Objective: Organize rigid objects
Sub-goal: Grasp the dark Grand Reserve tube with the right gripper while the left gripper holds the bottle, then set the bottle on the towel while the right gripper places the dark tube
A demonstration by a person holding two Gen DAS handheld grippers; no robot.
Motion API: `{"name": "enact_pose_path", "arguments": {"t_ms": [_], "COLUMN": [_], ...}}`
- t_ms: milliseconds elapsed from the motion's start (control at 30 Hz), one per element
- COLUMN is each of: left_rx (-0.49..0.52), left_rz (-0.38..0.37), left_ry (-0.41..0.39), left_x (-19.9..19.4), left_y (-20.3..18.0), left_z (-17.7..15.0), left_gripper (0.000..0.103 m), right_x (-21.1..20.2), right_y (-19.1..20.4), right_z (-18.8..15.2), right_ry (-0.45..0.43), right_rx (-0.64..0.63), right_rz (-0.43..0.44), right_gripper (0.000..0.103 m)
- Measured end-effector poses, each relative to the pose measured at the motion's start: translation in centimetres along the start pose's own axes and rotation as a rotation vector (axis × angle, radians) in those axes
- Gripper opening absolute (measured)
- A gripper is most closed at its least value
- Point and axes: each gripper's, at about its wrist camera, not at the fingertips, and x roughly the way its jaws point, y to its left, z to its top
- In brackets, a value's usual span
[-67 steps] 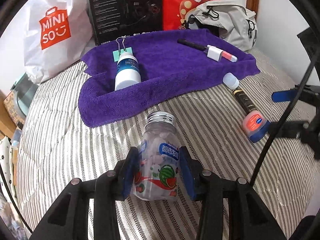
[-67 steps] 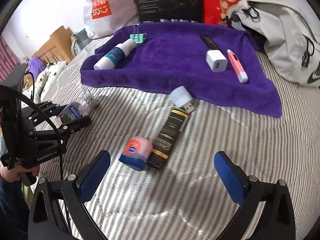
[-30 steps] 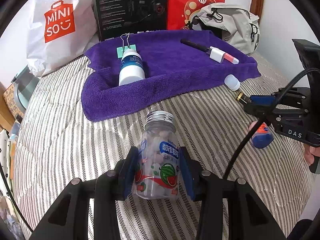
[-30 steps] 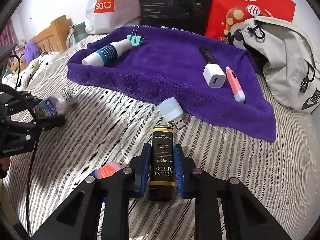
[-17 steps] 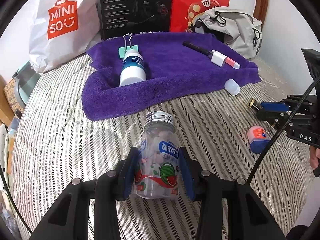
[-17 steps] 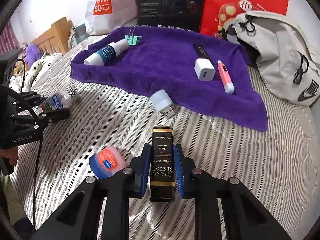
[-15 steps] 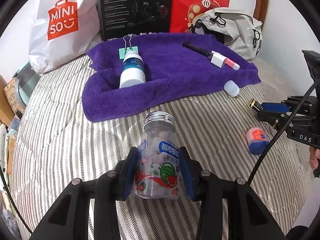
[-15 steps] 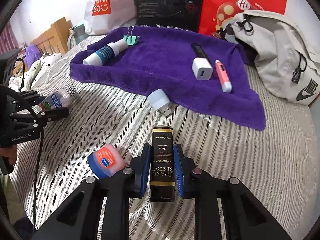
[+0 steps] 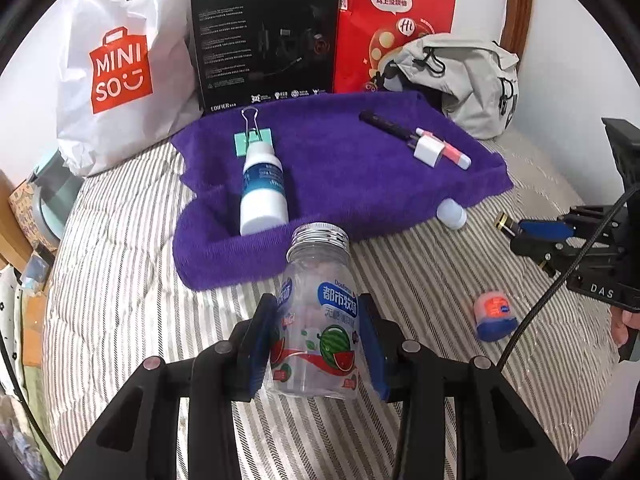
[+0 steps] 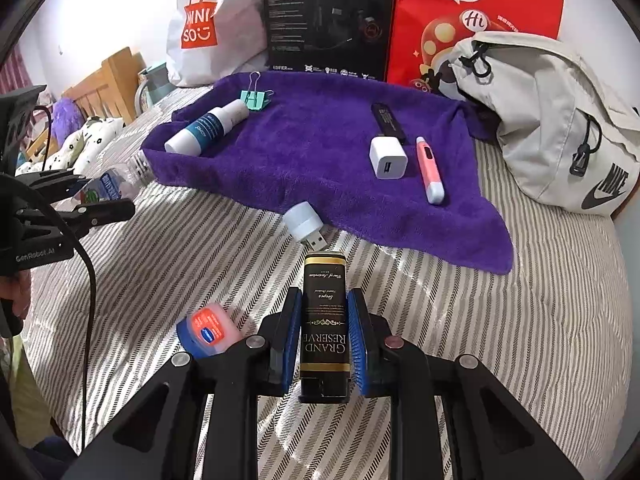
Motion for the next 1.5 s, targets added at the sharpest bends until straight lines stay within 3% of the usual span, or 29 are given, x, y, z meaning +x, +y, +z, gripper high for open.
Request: {"name": "enact_pose_path", "arguments": {"t_ms": [400, 667, 1000, 1200, 1500], "left_rx": [0.017, 0.013, -0.010, -0.013, 0.009], "left_rz": [-0.007, -0.016, 0.002, 0.001, -0.008], "left_ry": [-0.025, -0.031, -0.007, 0.010, 0.026], "left_x": [-0.1, 1.4, 3.6, 4.6, 5.6], "left_y": [0.1, 0.1, 1.6, 2.0, 1.5], "left_z": [3.6, 6.4, 8.0, 8.2, 9.1], "left_gripper": [0.039, 0.039, 0.039, 0.039, 0.039], "right_x": [-0.3, 0.3, 5.9, 8.8, 9.8], "right_y": [-0.5, -1.2, -2.3, -2.2, -1.9], "right_z": [2.3, 6.5, 11.0, 11.6, 11.0], "right_ry": [-0.016, -0.038, 0.006, 0.049, 0.052], "right_rx": [0.007, -0.011, -0.046, -0.082, -0.115], "right_rz": [0.036, 0.051, 0.055, 0.034, 0.036], "right_gripper": [0.023, 0.023, 0.023, 0.023, 0.023]}}
